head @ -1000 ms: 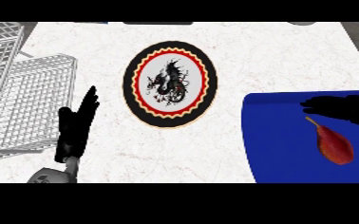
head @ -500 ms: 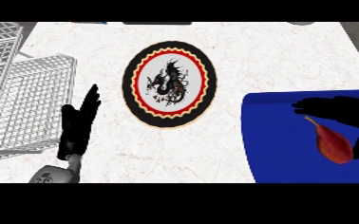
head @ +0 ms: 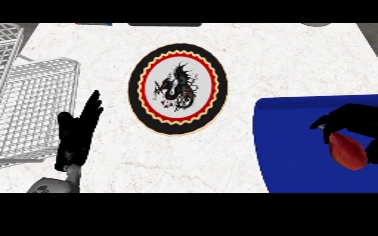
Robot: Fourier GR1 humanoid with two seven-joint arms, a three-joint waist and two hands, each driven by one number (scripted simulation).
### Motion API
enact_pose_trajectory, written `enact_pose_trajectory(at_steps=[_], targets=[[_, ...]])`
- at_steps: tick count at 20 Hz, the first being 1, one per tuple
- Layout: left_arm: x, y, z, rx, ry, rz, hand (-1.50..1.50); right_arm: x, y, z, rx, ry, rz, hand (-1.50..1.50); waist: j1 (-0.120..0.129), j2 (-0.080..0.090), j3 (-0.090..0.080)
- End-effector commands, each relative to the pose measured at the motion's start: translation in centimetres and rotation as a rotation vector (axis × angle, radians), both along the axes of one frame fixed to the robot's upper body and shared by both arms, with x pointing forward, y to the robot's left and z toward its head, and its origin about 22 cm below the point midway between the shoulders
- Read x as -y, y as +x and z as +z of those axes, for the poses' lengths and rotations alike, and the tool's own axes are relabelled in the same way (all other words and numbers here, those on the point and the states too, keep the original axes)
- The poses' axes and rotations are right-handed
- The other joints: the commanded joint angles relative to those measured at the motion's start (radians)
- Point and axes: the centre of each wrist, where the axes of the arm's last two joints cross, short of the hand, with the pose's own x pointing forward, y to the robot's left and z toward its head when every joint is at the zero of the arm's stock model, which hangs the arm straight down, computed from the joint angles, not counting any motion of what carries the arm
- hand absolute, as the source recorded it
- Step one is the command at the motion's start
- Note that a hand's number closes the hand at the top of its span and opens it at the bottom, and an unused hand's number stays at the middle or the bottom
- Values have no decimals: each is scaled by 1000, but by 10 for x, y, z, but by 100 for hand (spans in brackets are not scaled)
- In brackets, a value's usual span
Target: Pick the pear from the tray and place it in the plate
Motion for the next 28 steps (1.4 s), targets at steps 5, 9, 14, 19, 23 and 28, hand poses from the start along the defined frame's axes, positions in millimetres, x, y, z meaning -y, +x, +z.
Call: enact_pose_trajectory(at_steps=[5,9,14,19,23,28], targets=[[8,-4,-11,-4,0,-2,0,0,10,1,75,134,70,150,-1,2,2],[1,-15,11,-5,7,-20,0,15,3,2,197,204,-47,150,2,-1,3],[8,-1,1,-6,9,-13,0,-188,42,-32,224,316,-263,150,20,-17,-6],[11,-1,-4,-34,2,-18,0,-291,49,-3,334,413,-365,150,30,-32,-9],[11,2,-2,-28,5,-12,0,-360,44,37,467,520,-533,150,29,-31,-5],[24,7,3,-9,-18,-43,0,-394,36,81,651,553,-755,150,38,-24,-3]])
